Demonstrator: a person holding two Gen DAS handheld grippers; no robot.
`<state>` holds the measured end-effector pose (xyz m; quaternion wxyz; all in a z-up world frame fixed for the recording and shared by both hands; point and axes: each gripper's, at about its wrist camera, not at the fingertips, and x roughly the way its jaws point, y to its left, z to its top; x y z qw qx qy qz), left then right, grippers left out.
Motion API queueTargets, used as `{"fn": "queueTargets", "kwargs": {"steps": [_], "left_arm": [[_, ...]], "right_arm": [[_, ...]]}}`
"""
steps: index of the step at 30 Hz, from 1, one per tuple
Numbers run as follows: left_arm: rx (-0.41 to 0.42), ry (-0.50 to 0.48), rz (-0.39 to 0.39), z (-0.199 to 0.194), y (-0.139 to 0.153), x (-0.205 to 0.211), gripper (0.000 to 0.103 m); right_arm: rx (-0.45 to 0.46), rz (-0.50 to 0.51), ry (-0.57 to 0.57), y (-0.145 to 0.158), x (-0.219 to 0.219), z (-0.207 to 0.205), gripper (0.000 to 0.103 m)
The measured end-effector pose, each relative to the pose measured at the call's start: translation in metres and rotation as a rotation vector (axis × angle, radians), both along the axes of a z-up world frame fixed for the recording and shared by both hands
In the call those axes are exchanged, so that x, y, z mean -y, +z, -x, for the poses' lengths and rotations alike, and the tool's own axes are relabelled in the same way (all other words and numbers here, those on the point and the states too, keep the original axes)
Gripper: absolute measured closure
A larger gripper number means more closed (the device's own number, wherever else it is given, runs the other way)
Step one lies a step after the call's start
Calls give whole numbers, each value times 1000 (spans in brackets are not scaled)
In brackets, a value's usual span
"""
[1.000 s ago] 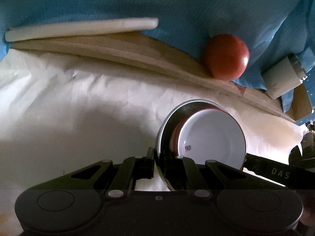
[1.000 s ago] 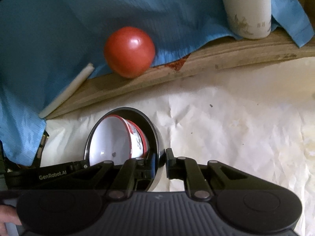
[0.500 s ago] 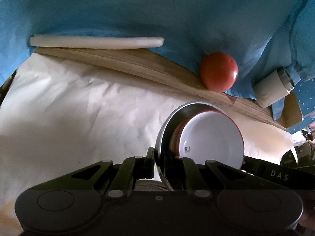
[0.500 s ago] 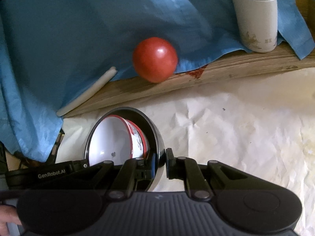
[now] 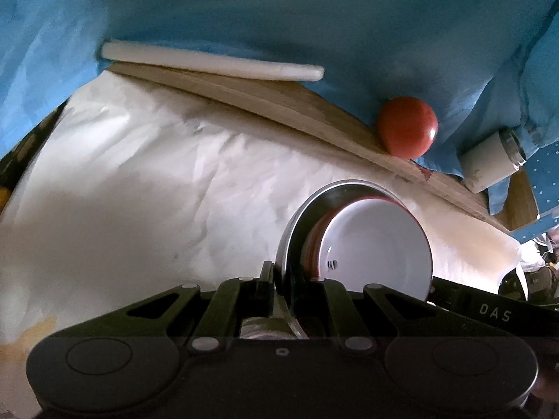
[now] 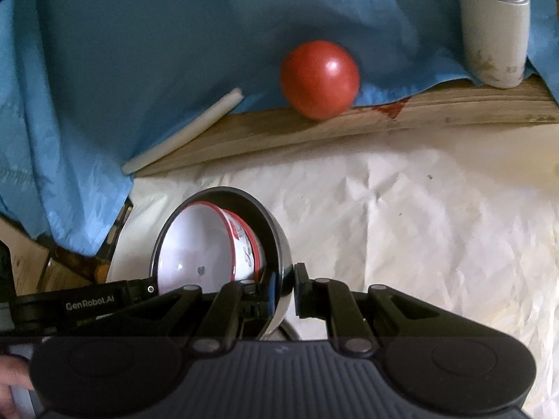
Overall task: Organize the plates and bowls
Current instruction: 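Lift the steel bowl stack with both tools and lower it onto the plate stack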
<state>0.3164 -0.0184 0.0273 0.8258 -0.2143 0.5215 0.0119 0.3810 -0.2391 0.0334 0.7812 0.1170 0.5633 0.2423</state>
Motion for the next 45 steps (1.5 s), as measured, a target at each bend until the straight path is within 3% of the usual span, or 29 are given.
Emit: {"fn": "queueTargets", "kwargs": {"steps": [21,45], "left_arm": [[-88,106,-11,54,-6,-28,95],[-204,101,12,69,-25,-29,95]], "right_arm": [[-71,3,242,-12,-39,20,90],[-187,13,314,-38,-38,35,87]]}}
